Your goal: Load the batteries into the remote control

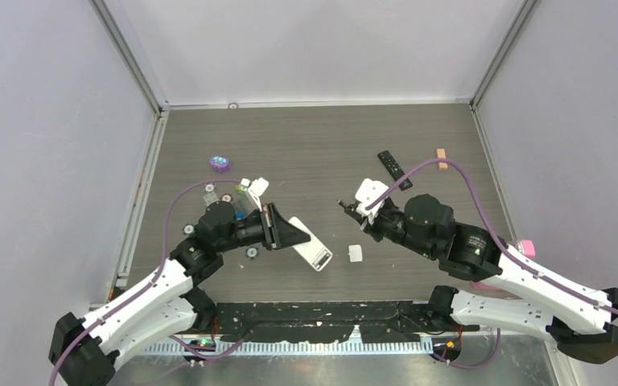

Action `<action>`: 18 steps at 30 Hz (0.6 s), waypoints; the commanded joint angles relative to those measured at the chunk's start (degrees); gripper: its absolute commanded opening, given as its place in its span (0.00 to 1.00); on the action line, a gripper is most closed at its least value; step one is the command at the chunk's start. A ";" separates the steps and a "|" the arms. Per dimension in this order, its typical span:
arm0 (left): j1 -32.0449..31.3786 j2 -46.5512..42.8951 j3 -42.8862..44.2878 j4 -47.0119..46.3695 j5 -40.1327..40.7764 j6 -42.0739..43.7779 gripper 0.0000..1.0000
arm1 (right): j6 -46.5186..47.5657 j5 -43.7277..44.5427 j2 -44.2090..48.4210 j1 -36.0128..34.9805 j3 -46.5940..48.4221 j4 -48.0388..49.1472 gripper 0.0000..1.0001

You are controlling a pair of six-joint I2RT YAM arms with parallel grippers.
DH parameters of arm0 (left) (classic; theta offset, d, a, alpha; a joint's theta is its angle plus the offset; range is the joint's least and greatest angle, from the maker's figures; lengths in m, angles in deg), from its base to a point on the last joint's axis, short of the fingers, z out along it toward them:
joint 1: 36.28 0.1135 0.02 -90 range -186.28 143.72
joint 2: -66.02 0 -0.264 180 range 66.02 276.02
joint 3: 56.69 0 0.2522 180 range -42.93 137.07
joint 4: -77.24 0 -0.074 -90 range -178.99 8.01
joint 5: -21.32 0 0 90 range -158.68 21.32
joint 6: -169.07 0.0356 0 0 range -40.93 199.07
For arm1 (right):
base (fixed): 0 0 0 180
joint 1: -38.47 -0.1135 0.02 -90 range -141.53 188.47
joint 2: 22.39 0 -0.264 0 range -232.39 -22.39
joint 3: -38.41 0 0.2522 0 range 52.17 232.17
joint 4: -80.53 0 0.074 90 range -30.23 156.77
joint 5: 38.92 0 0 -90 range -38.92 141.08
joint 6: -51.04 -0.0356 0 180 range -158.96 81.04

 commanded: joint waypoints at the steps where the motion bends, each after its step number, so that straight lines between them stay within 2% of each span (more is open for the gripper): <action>1: 1.34 2.32 -3.37 -18.96 -6.38 -11.30 0.00 | 15.00 -9.29 -0.50 -4.00 4.65 -7.86 0.06; 6: 1.84 5.75 -7.68 -29.91 -8.14 -20.55 0.00 | 20.49 -4.59 -4.70 -12.21 8.12 -15.45 0.06; 12: 2.06 5.03 -8.30 -27.33 -7.82 -20.51 0.00 | 25.77 5.23 -11.63 -20.25 9.38 -20.31 0.06; 18: 2.80 3.77 -8.86 -24.56 -7.19 -20.18 0.00 | 29.23 11.64 -17.16 -23.30 10.68 -22.71 0.05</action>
